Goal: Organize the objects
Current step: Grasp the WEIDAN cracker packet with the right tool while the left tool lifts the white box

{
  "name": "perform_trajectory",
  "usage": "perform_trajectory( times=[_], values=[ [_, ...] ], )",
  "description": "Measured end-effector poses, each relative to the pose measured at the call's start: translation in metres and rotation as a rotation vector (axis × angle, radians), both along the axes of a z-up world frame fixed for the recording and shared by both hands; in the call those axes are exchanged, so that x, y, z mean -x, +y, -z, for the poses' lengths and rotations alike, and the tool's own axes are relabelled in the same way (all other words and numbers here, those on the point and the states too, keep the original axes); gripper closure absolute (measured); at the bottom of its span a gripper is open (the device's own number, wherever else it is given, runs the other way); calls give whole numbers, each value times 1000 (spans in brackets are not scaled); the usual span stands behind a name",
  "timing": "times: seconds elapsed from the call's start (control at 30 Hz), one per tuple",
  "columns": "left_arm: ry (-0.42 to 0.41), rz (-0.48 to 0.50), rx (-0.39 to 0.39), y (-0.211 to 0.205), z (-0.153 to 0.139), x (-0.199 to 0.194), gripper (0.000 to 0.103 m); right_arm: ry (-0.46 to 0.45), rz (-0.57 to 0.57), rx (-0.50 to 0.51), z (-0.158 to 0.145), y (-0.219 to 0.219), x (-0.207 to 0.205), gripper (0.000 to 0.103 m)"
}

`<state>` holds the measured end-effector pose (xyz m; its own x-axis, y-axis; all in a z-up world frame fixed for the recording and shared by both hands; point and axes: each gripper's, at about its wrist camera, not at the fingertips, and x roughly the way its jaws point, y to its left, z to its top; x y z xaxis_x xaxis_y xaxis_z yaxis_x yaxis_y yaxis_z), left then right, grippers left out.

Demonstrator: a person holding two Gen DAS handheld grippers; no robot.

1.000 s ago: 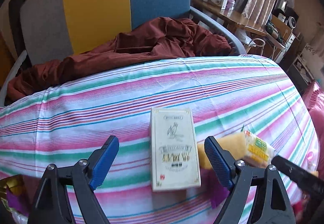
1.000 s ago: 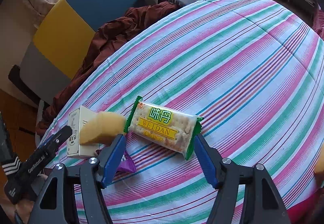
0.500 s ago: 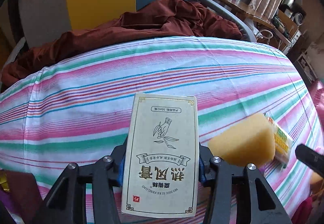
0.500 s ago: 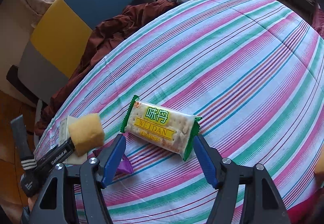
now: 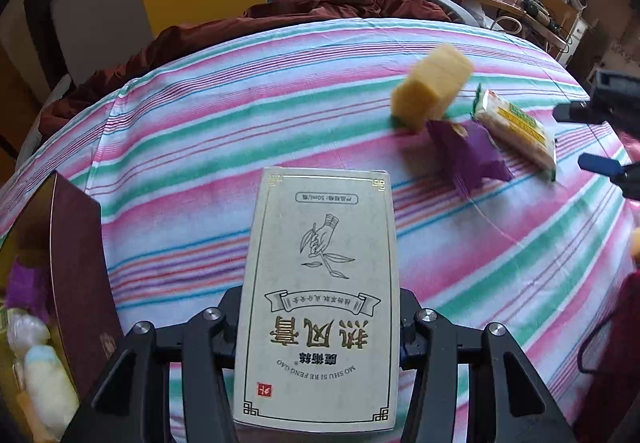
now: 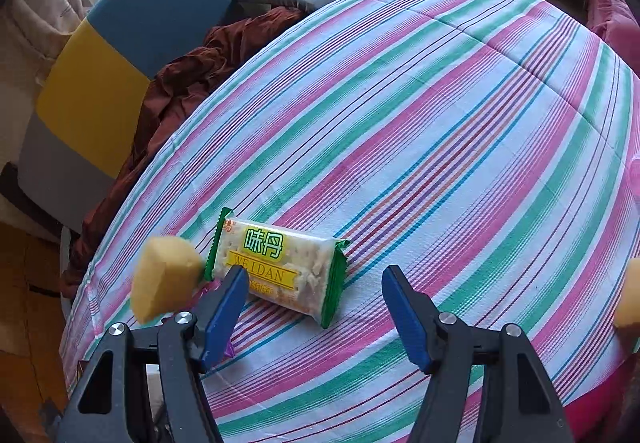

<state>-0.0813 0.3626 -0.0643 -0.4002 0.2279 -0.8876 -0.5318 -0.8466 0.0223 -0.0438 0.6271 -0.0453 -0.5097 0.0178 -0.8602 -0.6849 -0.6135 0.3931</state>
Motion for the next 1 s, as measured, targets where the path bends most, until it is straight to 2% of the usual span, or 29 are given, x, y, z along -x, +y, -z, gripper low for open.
perform_trajectory(
  times=[0.23,0.4,0.6,0.7,1.0],
  values=[
    [71,21,-39,-9,2,-53,51,9,-8,-27,-4,-2,1,33],
    [141,29,-58,-13,5,-67,51,-19,-64,-56,-1,-12,11,33],
    [216,45,-78,-15,9,-70,51,-69,-145,-186,-4,-28,22,33],
    [216,43,-96,-17,10,-69,51,-96,-194,-271,-5,-39,28,33],
    [216,43,-139,-22,13,-68,51,-230,-332,-440,4,-65,46,33]
  ],
)
